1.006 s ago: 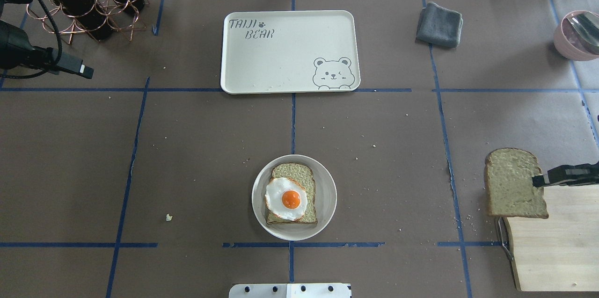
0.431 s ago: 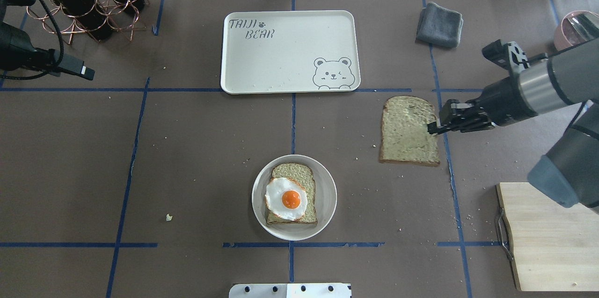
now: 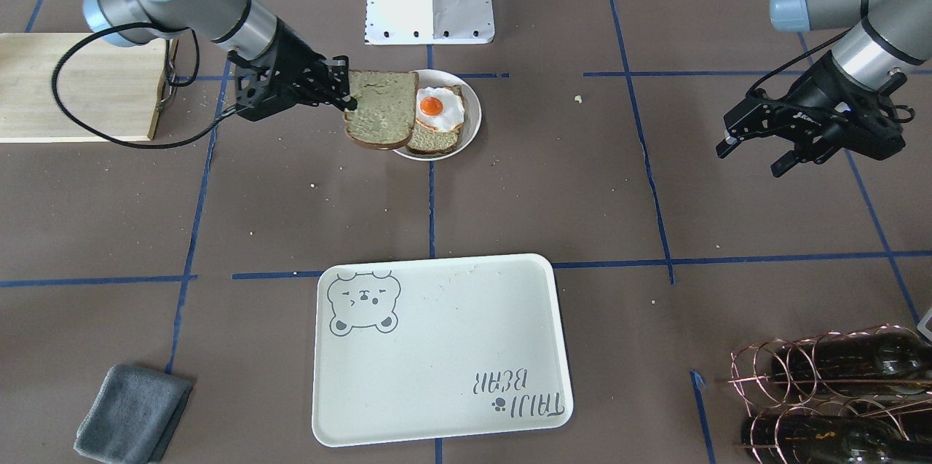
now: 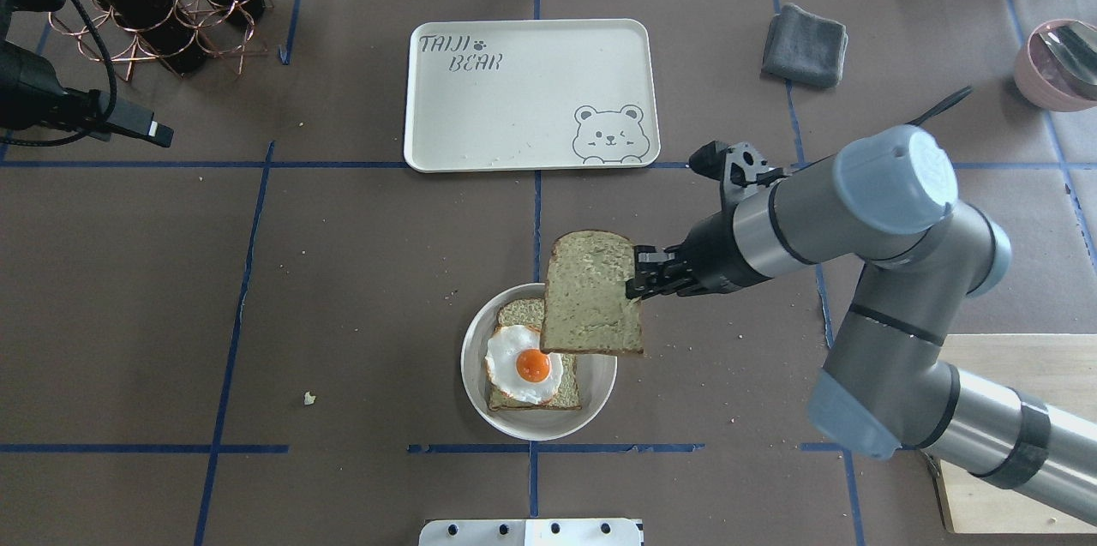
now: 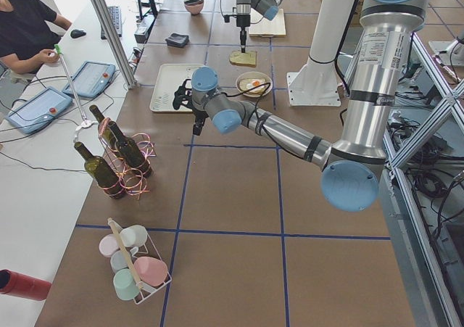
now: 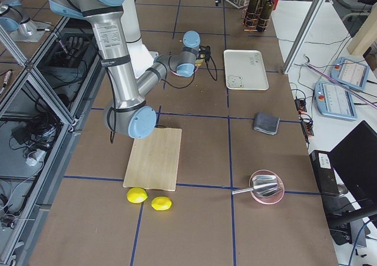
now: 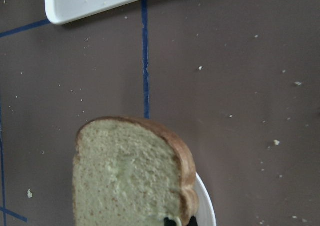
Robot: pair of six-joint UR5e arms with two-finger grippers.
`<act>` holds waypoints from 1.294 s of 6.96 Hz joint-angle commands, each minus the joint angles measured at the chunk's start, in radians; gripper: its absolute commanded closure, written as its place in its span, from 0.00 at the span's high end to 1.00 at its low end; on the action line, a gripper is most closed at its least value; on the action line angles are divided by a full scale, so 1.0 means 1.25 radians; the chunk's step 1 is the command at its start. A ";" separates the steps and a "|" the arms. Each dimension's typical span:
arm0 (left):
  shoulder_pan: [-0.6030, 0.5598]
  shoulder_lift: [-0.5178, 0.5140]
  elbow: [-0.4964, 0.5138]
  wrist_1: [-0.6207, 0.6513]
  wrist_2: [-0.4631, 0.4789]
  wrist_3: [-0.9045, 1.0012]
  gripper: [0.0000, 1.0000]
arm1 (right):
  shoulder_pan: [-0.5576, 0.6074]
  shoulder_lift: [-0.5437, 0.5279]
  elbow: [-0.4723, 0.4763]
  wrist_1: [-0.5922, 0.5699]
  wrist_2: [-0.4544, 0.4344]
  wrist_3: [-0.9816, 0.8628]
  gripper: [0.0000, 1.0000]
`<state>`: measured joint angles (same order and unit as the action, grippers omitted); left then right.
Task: Make sandwich and place on tray
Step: 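Lift the bread slice with the right gripper and carry it over the plate, then lower the bread slice onto the fried egg and open the right gripper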
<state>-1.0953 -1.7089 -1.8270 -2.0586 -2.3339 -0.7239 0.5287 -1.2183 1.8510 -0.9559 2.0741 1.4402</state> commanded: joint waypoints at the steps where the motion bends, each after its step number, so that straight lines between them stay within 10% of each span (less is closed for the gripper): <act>1: 0.000 0.001 0.004 0.000 0.001 0.001 1.00 | -0.096 0.035 -0.034 -0.004 -0.110 0.027 0.00; 6: 0.000 0.004 0.003 0.000 0.001 0.002 1.00 | -0.121 0.044 -0.071 -0.005 -0.113 0.028 0.00; 7: 0.001 0.001 0.003 0.000 0.001 0.001 1.00 | -0.120 0.063 -0.083 -0.006 -0.113 0.031 0.61; 8: 0.002 -0.001 0.003 0.000 -0.001 0.000 1.00 | -0.114 0.065 -0.084 -0.006 -0.114 0.030 0.98; 9: 0.002 -0.002 0.003 0.000 -0.001 -0.003 1.00 | -0.099 0.067 -0.083 -0.006 -0.113 0.030 1.00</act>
<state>-1.0930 -1.7095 -1.8239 -2.0586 -2.3342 -0.7242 0.3889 -1.1400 1.7484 -0.9631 1.9322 1.4774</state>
